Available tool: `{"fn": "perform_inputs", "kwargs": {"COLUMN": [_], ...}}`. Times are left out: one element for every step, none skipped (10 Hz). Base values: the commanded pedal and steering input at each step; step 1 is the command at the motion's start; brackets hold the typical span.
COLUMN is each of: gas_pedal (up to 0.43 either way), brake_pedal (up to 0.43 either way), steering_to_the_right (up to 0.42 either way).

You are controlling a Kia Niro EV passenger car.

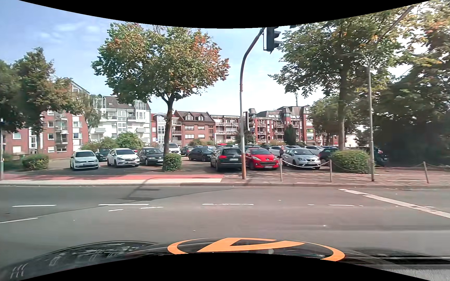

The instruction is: Follow the waypoints while adhering to traffic rules and regulations

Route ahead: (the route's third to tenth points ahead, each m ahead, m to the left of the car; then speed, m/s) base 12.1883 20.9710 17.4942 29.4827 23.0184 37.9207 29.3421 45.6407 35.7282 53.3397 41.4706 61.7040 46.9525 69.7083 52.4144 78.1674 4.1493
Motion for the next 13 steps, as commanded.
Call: {"fn": "perform_inputs", "kwargs": {"gas_pedal": [0.0,0.0,0.0,0.0,0.0,0.0,0.0,0.0,0.0,0.0,0.0,0.0,0.0], "brake_pedal": [0.0,0.0,0.0,0.0,0.0,0.0,0.0,0.0,0.0,0.0,0.0,0.0,0.0], "steering_to_the_right": [-0.411,-0.421,-0.427,-0.432,-0.434,-0.436,-0.437,-0.437,-0.437,-0.437,-0.437,-0.437,-0.437]}}
